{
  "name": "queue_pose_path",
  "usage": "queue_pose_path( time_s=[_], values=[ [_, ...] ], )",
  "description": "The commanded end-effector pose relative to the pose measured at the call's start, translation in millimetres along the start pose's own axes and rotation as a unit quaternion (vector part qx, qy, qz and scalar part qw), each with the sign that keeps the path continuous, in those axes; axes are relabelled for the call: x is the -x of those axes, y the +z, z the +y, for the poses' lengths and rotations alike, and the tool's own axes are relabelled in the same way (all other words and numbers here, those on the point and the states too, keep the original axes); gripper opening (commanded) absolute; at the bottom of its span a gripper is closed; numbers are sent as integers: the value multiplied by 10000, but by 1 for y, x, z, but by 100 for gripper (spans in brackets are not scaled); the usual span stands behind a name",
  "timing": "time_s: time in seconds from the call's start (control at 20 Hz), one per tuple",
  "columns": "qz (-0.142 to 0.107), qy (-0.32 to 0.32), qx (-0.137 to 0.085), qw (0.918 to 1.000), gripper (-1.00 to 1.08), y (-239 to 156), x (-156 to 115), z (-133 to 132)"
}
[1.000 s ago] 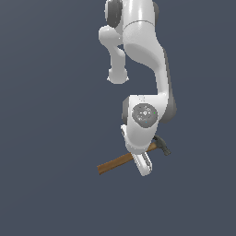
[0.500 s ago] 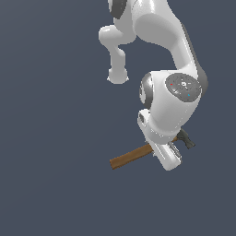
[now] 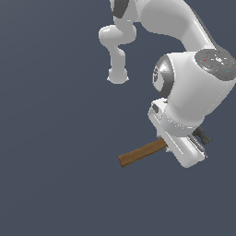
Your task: Pick up the object and move it to a goal position.
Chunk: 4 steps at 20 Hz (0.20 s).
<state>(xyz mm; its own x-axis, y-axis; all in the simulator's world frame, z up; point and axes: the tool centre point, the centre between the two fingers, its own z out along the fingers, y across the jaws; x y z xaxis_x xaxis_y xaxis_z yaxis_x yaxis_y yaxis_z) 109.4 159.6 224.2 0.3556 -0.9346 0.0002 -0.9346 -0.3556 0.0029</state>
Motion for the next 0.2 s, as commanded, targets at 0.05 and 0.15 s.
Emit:
queue_pose_path(
  time_s=[0.05, 0.15],
  values=[
    [1, 4, -14, 10000, -100, -7, 2, -3],
    [-1, 2, -15, 10000, -100, -7, 2, -3]
  ],
)
